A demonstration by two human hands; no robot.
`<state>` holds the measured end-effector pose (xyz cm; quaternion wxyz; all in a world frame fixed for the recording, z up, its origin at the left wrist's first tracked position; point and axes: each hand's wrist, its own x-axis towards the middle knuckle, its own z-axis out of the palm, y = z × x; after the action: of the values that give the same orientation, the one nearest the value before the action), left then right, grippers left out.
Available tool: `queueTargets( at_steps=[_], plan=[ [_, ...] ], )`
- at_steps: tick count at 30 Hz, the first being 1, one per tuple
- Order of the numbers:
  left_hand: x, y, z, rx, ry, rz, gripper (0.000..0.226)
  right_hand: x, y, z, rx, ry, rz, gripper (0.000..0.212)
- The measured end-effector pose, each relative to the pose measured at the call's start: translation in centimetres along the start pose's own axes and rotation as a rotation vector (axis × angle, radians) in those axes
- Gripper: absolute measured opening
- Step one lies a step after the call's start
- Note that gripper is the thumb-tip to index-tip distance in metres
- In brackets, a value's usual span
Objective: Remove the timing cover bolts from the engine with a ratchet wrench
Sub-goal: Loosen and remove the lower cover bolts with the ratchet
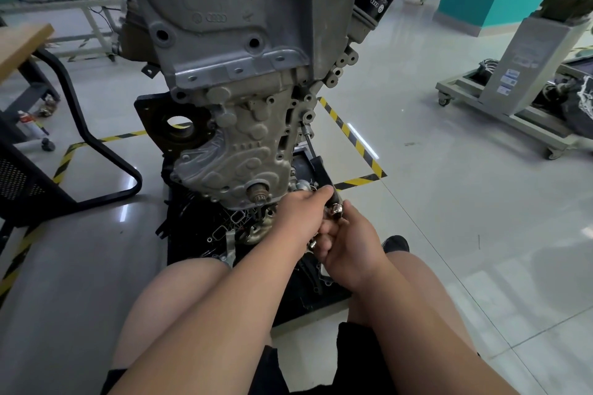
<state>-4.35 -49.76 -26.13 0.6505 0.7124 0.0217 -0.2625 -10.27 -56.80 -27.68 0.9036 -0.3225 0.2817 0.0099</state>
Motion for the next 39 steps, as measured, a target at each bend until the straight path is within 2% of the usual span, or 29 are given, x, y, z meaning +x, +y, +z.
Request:
queueTargets(
  at_steps=[3,8,12,17,20,24,29,32,35,39],
  plan=[
    [-0.1,0.6,-0.1,0.019,-0.013,-0.041,0.04,-0.7,-0.7,0.6,0.106,-0.065,0.109,0.049],
    [0.1,1.3,0.2,0.017,-0.008,-0.062,0.033,-1.4,-1.7,2.5,0.182,-0.069,0.144,0.028],
    [0.3,0.4,0.7,0.039,0.025,-0.079,0.037,0.0,0.0,0.9,0.252,-0.12,0.106,0.052],
    [1.0,-0.9,1.0,0.133,0.02,0.033,0.037,1.8,2.4,-3.2,-0.051,-0.05,-0.067,0.049],
    [1.3,-0.6,0.8,0.165,0.015,0.085,0.036,2.1,2.5,-2.6,-0.197,-0.067,-0.149,0.064],
    [2.3,0.1,-0.1,0.135,0.167,0.121,0.042,1.6,2.5,-1.1,-0.44,-0.003,-0.338,0.056],
    [1.2,-0.9,0.6,0.16,0.084,0.127,0.038,0.7,2.4,-1.2,-0.458,0.168,-0.243,0.069],
    [0.6,-0.5,0.7,0.16,0.053,0.171,0.039,0.1,1.9,-0.6,-0.548,0.246,-0.276,0.063],
    [0.0,-0.3,0.4,0.165,0.052,0.151,0.039,-0.2,0.6,0.1,-0.467,0.248,-0.26,0.057],
    [0.2,-0.1,0.0,0.105,0.027,0.087,0.038,-0.1,-0.5,0.6,-0.506,0.188,-0.332,0.032]
  ],
)
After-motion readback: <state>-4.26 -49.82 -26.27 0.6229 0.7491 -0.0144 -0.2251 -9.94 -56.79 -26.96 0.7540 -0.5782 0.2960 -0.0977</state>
